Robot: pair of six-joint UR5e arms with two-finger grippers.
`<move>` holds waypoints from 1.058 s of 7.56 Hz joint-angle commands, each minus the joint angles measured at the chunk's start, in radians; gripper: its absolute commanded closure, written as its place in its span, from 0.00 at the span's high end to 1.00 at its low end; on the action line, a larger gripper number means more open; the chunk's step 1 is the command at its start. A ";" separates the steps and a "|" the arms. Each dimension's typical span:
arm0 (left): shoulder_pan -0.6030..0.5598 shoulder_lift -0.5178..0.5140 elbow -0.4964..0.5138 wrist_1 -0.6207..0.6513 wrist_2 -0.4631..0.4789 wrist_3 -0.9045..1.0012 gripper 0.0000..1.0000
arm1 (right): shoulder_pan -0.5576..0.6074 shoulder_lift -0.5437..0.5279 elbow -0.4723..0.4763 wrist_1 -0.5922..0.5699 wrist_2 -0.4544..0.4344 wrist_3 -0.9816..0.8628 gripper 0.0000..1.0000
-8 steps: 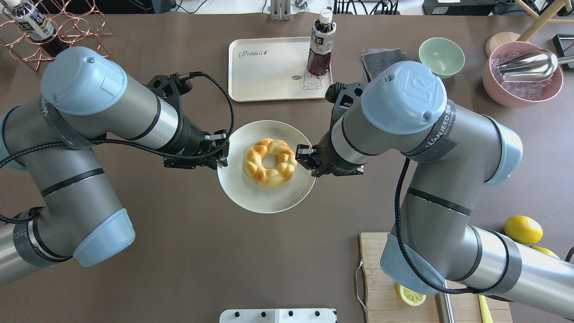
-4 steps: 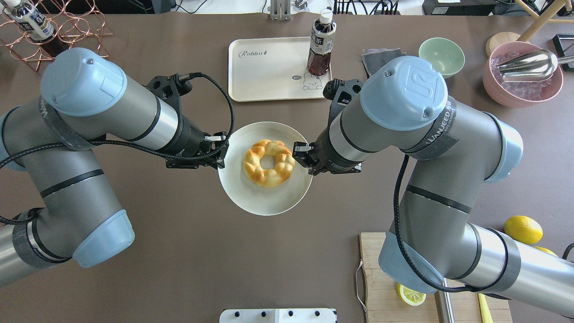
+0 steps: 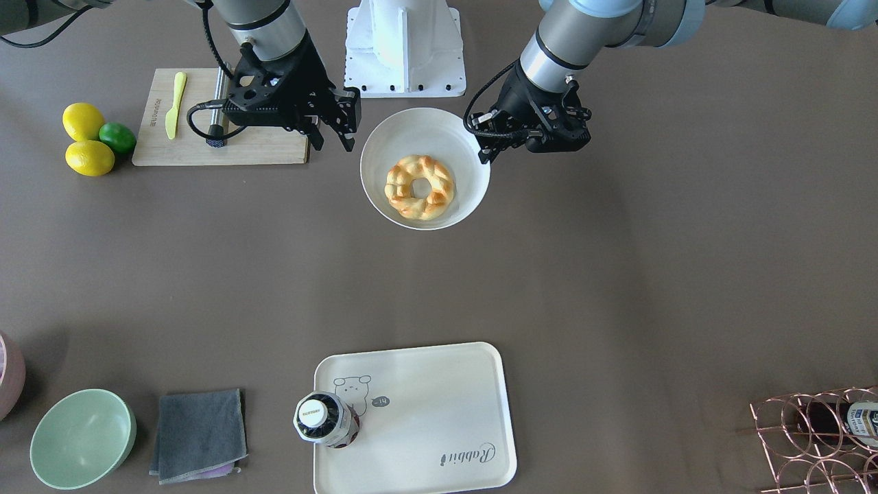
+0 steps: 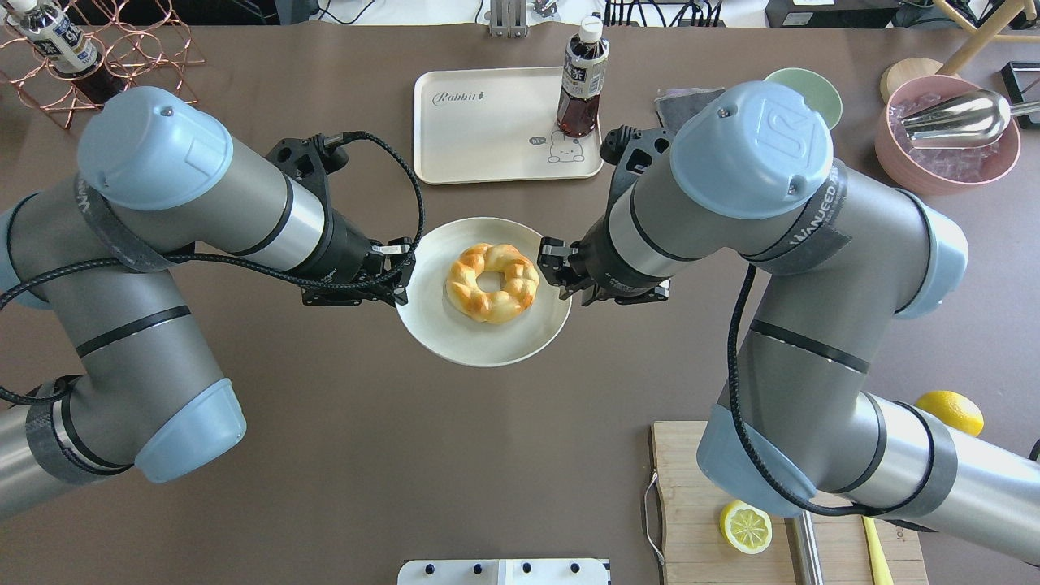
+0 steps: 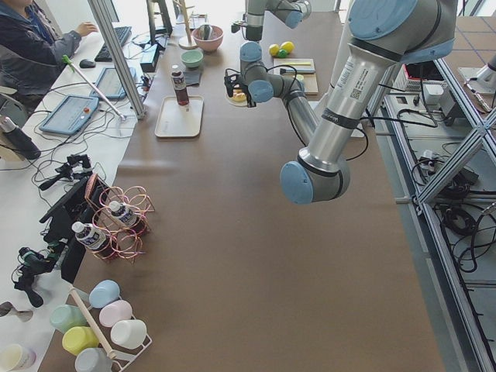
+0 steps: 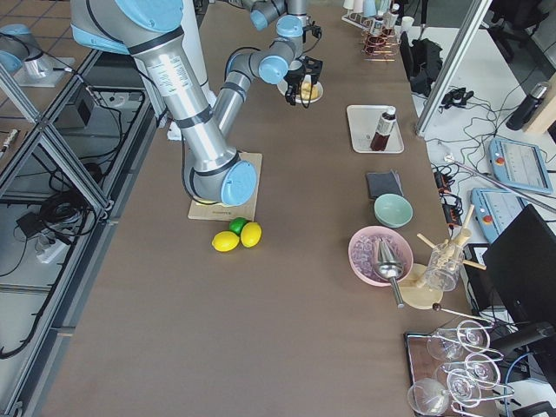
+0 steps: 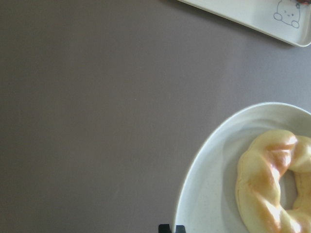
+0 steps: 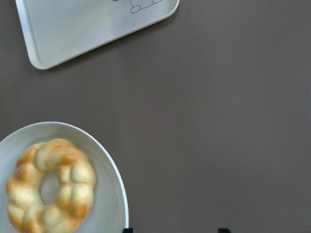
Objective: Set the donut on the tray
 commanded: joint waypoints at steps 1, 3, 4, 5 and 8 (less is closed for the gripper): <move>-0.054 -0.033 0.121 -0.076 0.014 -0.007 0.00 | 0.093 -0.133 0.043 0.001 0.060 -0.146 1.00; -0.117 -0.072 0.290 -0.212 0.014 -0.012 0.00 | 0.159 -0.265 0.063 0.004 0.062 -0.357 1.00; -0.134 -0.131 0.391 -0.246 0.021 -0.012 0.00 | 0.205 -0.334 0.063 0.010 0.065 -0.487 1.00; -0.141 -0.162 0.470 -0.295 0.078 -0.012 0.00 | 0.260 -0.391 0.055 0.010 0.094 -0.612 1.00; -0.148 -0.318 0.834 -0.529 0.144 -0.053 0.00 | 0.449 -0.480 -0.062 0.010 0.154 -0.992 1.00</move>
